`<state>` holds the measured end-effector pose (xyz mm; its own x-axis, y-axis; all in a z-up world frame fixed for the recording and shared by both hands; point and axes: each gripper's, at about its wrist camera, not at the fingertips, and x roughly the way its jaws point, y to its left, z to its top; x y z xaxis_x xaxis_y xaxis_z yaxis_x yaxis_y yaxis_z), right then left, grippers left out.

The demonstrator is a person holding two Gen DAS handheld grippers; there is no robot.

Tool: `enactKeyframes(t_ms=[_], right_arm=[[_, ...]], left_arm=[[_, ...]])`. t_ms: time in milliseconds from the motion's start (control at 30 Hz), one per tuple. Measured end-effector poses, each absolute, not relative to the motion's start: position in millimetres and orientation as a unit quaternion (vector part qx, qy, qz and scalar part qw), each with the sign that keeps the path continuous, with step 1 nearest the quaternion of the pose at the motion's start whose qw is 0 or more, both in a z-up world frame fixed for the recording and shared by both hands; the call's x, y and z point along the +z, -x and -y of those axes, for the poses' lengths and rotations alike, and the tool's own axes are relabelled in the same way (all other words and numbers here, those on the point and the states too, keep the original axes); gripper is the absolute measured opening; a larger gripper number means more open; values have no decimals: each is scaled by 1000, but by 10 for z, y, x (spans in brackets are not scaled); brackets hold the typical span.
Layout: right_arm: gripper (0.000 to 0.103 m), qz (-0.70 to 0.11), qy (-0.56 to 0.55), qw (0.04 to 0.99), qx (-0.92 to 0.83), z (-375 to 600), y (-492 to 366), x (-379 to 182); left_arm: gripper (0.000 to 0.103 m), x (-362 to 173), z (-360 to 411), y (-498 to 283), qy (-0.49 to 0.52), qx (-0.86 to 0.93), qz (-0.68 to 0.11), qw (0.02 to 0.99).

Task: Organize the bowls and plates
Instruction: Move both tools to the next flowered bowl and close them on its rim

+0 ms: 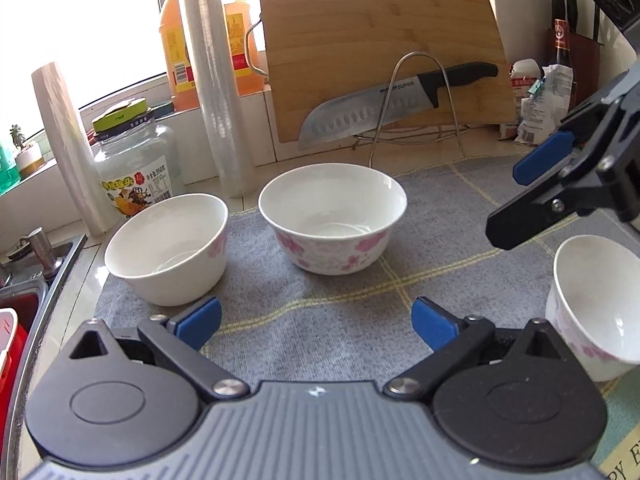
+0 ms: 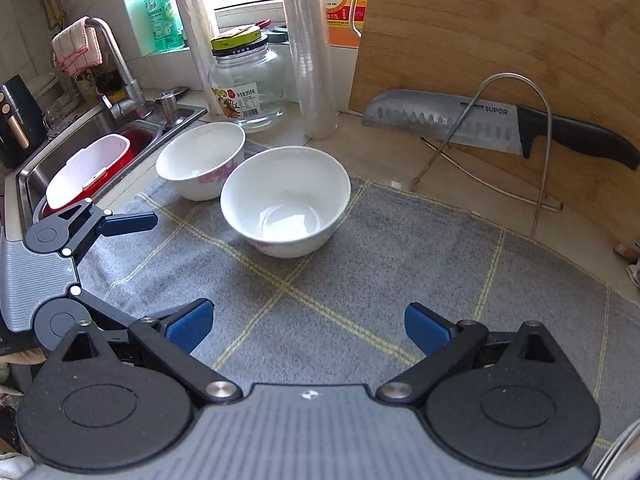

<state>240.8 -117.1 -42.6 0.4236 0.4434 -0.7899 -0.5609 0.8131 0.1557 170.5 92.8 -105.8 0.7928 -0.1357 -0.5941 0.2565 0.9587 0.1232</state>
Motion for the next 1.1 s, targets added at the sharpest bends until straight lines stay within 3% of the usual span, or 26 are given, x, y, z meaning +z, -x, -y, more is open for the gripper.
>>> enactKeyframes(t_ms=[633, 800, 1100], right_arm=[[102, -440, 81, 830, 333, 799, -3115, -530], [99, -444, 81, 824, 342, 702, -3232, -599], [84, -453, 79, 814, 354, 577, -3407, -686]], left_arm=[[100, -1130, -761, -2184, -105, -125, -303, 939], [96, -1125, -779, -2251, -99, -131, -305, 938], [89, -1088, -801, -2303, -85, -136, -303, 939]])
